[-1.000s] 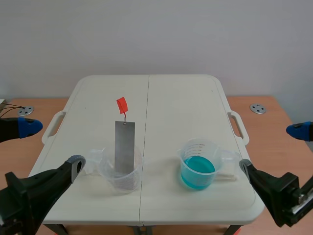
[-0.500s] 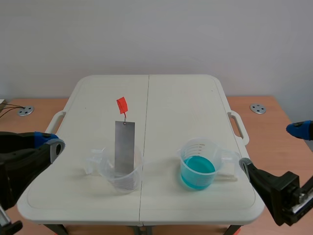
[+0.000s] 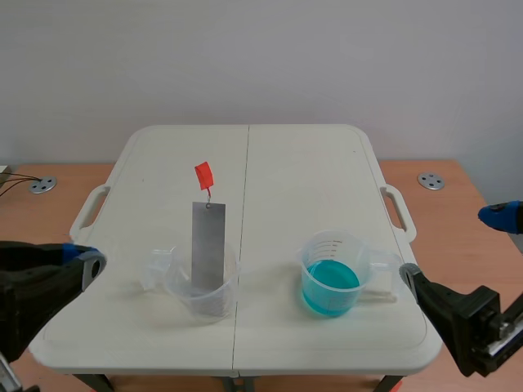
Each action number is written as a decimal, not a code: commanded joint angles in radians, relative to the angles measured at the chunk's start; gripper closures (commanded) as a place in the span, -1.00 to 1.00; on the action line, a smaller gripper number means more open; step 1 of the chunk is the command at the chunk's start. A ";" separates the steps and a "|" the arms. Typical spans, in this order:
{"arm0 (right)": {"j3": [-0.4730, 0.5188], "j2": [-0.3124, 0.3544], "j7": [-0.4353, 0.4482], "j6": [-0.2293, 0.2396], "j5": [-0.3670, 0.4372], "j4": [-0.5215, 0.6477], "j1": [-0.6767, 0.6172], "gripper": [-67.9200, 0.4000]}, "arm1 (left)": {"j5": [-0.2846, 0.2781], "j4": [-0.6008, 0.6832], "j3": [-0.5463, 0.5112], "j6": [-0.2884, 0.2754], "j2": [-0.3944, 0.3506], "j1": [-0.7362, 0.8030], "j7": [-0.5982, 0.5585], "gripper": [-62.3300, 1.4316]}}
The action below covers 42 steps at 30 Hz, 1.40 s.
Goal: Hold the metal plate by the orange handle, dip it into the blue solution, take it out and point at it, then put the plate back in the beaker on the left.
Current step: 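Lift the metal plate out of the left beaker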
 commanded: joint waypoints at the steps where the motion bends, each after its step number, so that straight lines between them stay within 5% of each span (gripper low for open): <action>1: 0.001 0.010 0.015 -0.007 0.014 0.016 0.009 -0.95 | 0.019 0.004 0.005 -0.005 0.005 0.027 0.022 0.91; 19: -0.028 0.010 0.005 -0.006 0.014 0.011 0.071 -0.95 | 0.042 -0.336 0.005 -0.005 0.039 0.098 0.087 0.91; 32: -0.144 -0.004 0.007 0.017 0.027 -0.076 0.215 -0.95 | 0.180 -0.631 0.071 -0.013 0.139 0.098 0.080 0.91; 42: -0.245 -0.004 0.008 0.020 0.082 -0.113 0.340 -0.95 | 0.196 -0.768 0.104 -0.012 0.183 0.150 0.000 0.91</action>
